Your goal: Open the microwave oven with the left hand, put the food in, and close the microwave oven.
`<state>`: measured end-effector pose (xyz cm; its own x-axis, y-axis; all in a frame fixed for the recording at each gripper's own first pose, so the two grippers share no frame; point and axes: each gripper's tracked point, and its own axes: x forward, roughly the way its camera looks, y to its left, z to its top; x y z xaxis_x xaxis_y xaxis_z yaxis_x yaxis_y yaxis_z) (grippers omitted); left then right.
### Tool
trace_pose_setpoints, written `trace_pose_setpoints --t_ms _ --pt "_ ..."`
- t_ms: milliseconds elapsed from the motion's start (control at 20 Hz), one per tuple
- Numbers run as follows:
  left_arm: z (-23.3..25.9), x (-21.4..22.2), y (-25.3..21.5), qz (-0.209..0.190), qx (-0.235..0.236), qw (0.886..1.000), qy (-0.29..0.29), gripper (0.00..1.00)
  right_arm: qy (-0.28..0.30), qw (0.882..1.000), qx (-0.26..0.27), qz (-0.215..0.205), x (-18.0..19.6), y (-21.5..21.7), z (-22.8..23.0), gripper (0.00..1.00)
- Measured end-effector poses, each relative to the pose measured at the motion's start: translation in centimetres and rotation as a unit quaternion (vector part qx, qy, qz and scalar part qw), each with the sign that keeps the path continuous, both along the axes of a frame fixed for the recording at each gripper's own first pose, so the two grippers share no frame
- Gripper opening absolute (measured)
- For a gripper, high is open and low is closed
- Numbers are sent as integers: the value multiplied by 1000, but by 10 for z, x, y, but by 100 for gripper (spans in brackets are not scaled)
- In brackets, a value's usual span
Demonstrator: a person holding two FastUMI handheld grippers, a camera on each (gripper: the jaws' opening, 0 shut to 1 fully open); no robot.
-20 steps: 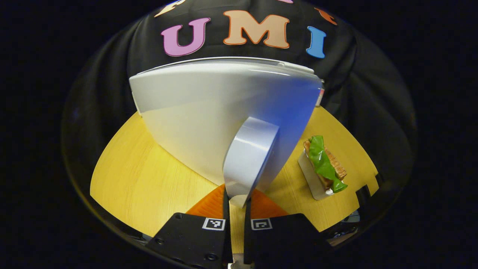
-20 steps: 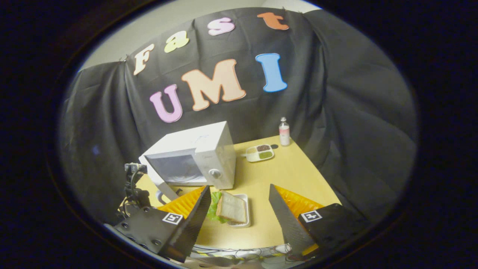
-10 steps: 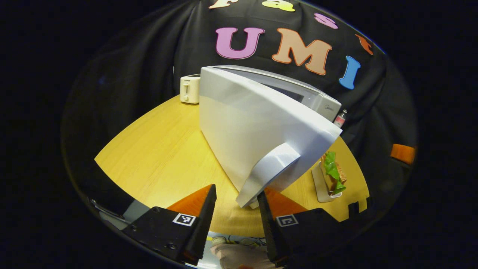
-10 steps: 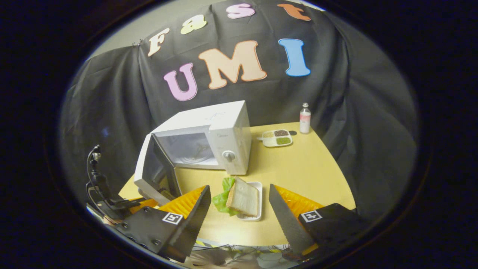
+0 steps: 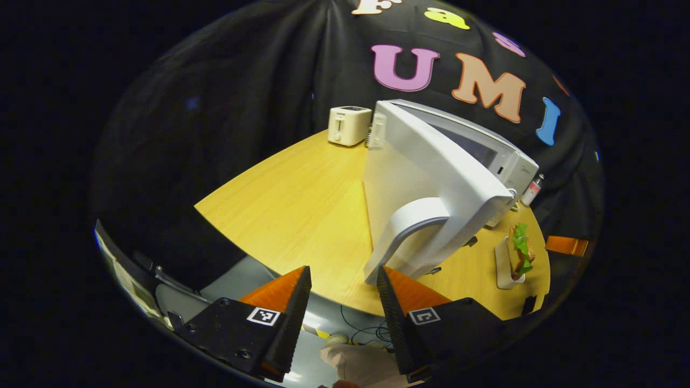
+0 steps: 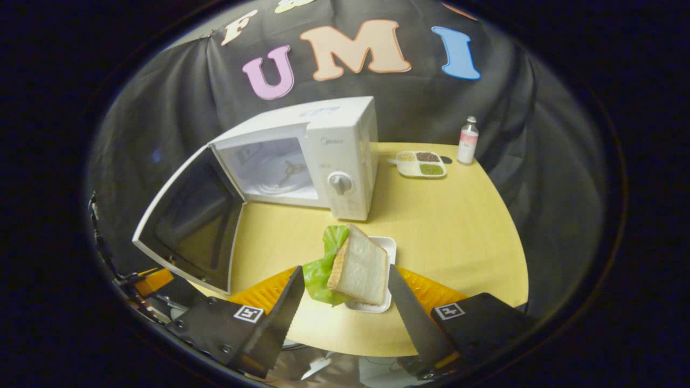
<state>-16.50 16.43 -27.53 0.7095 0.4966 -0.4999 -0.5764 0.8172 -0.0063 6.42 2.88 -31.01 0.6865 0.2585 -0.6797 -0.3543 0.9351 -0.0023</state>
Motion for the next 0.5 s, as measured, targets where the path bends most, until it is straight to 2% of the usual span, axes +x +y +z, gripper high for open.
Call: trace_pose_setpoints --t_ms 250,500 --pt "9 -38 50 89 -1 996 -9 72 28 998 -61 17 5 11 -35 98" --pt "38 -56 73 140 -5 989 -49 72 51 989 -137 24 10 12 -65 98"
